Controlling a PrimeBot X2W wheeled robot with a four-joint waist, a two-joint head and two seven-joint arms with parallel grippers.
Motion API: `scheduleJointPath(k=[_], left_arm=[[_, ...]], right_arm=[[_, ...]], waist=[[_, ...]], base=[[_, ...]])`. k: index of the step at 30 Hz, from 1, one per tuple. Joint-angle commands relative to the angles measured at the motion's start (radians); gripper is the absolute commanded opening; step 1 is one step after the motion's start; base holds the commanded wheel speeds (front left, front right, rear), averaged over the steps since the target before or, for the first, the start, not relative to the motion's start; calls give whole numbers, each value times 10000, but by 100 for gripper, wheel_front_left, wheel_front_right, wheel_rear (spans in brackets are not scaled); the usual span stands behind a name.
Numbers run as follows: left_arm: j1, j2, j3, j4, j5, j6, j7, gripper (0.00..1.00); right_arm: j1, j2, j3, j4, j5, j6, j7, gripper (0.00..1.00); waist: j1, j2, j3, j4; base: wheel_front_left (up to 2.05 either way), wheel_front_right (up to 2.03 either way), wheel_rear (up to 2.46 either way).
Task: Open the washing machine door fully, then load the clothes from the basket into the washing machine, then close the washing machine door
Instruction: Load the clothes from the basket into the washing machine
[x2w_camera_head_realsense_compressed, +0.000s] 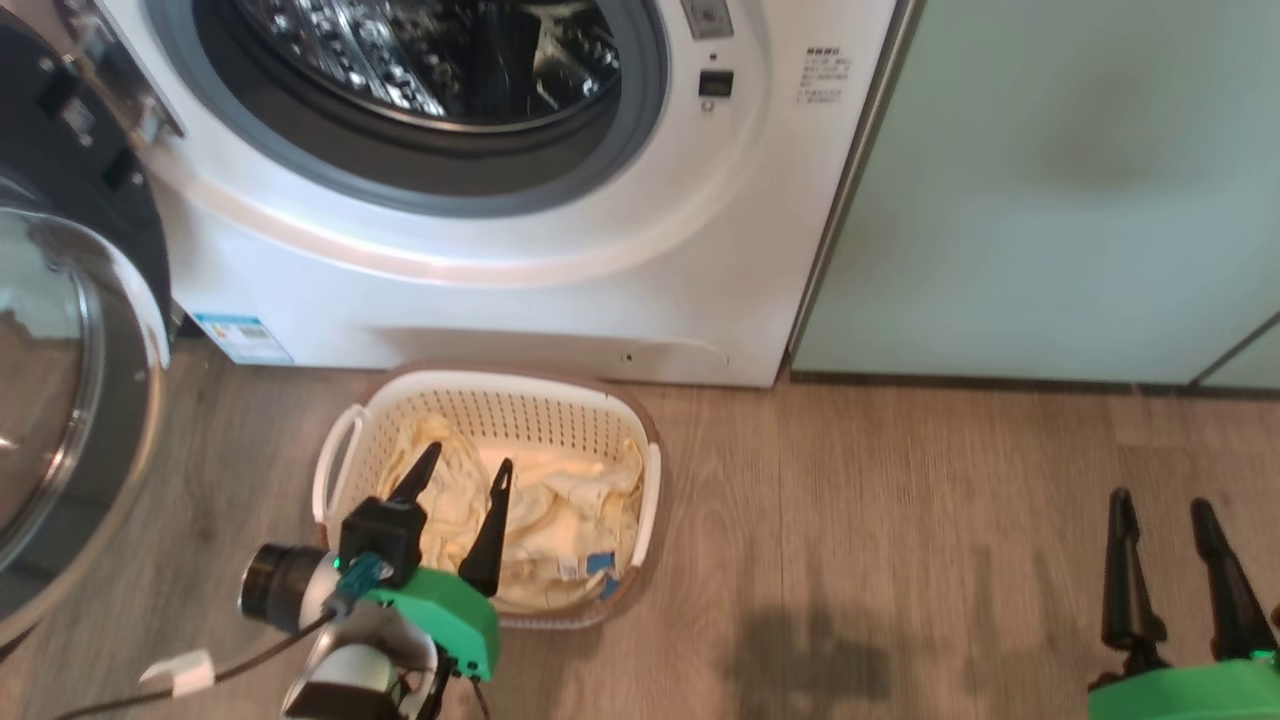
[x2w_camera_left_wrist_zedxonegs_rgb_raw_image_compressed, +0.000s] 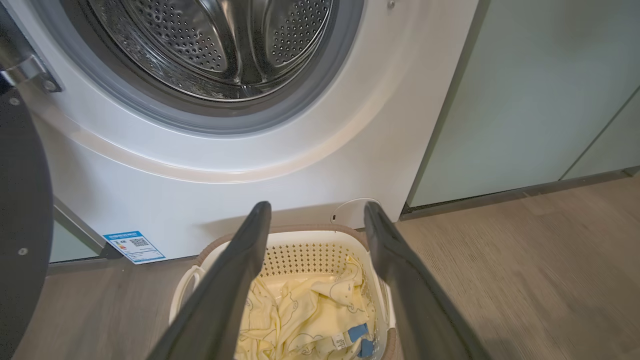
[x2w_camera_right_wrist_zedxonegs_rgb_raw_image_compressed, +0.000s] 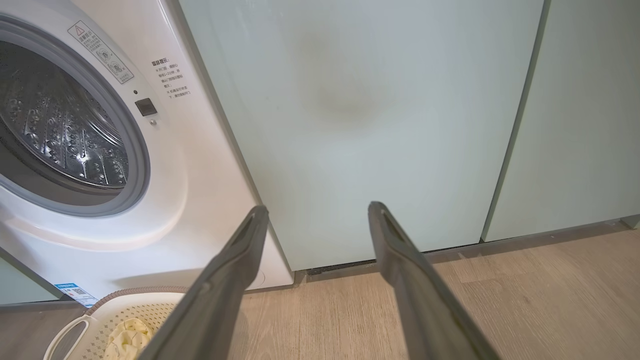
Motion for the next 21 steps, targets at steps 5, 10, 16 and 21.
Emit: scheduleJointPath(k=[5,10,16,21], left_arm=[[-1344,41,-83,905,-45,-388,4,100],[-2448,-23,-341,2345,-124,-789,24,100],[-3822,-38,-699,4200,-135,-1188,-10,100],[-4736,-43,-898,5368,-263,-1397,157,100]], right_arm=[[-794,-152,202,-534,99,-29,-95,100],[-1302,-152,275,-712,188,-29,-95,100],[-1906,-152,288,-881,429,-29,-95,100],[-2299,-152,319,-964,612,-29,-95,100]], waist=[[-1,0,1065,-104],[-1,0,2018,-311],[-1,0,3230,-600],[-1,0,4085,-770]], base=[[0,0,0],[0,0,0],[0,0,0],[0,0,0]])
